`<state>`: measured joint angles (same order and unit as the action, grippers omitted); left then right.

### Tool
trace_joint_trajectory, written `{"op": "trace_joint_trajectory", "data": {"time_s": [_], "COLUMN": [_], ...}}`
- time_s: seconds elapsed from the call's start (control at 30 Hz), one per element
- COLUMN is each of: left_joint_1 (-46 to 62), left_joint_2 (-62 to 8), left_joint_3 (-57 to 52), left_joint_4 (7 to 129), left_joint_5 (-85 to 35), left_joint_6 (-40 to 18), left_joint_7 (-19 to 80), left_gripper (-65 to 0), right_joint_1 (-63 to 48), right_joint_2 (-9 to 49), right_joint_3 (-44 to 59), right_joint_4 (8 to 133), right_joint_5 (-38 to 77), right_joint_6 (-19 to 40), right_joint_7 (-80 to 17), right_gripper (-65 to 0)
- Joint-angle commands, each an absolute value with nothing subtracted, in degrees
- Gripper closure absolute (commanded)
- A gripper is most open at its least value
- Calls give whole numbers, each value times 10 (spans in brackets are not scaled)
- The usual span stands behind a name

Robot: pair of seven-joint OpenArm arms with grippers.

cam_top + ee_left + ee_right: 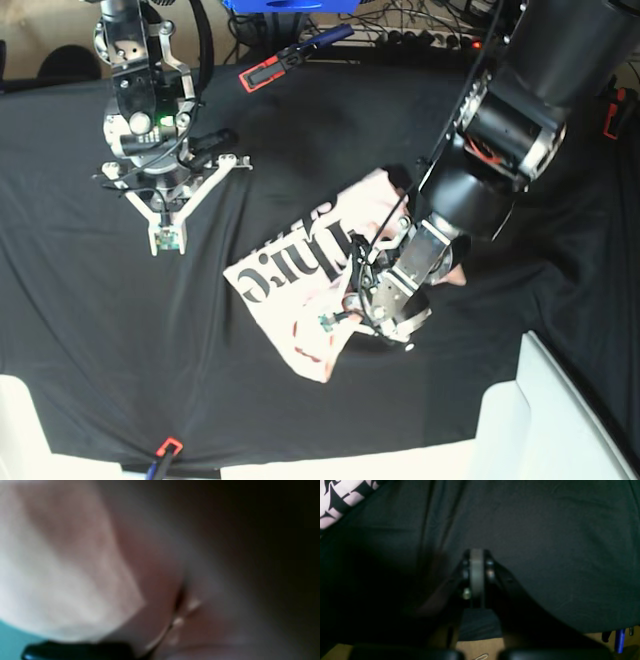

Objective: Fold the T-shirt properly
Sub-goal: 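Pull the grasped shirt edge with the left gripper to flatten the fold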

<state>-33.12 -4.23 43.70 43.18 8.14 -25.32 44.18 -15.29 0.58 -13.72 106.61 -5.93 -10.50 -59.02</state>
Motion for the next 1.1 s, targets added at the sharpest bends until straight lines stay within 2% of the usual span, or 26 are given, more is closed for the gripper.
{"op": "trace_joint_trajectory", "data": {"time_s": [0.0, 0.2, 0.43, 0.7, 0.8, 1.07], "left_joint_1": [-358, -397, -415, -421, -421, -425], "left_joint_2": [-40, -28, 20, 88, 90, 90], "left_joint_3": [449, 539, 578, 601, 599, 599], "left_joint_4": [431, 385, 365, 306, 276, 270], "left_joint_5": [83, 82, 82, 187, 214, 219], "left_joint_6": [-248, -247, -247, -247, -247, -247], "left_joint_7": [419, 307, 233, 211, 185, 188], "left_gripper": [0, 0, 0, 0, 0, 0], "right_joint_1": [-148, -148, -148, -148, -149, -149], "right_joint_2": [3, 3, 3, 6, 6, 7], "right_joint_3": [-134, -132, -137, -133, -134, -137], "right_joint_4": [1076, 1076, 1076, 1076, 1076, 1073], "right_joint_5": [-63, -62, -62, -63, -63, -64], "right_joint_6": [-107, -107, -107, -107, -107, -106], "right_joint_7": [-581, -586, -582, -586, -587, -587], "right_gripper": [0, 0, 0, 0, 0, 0]}}
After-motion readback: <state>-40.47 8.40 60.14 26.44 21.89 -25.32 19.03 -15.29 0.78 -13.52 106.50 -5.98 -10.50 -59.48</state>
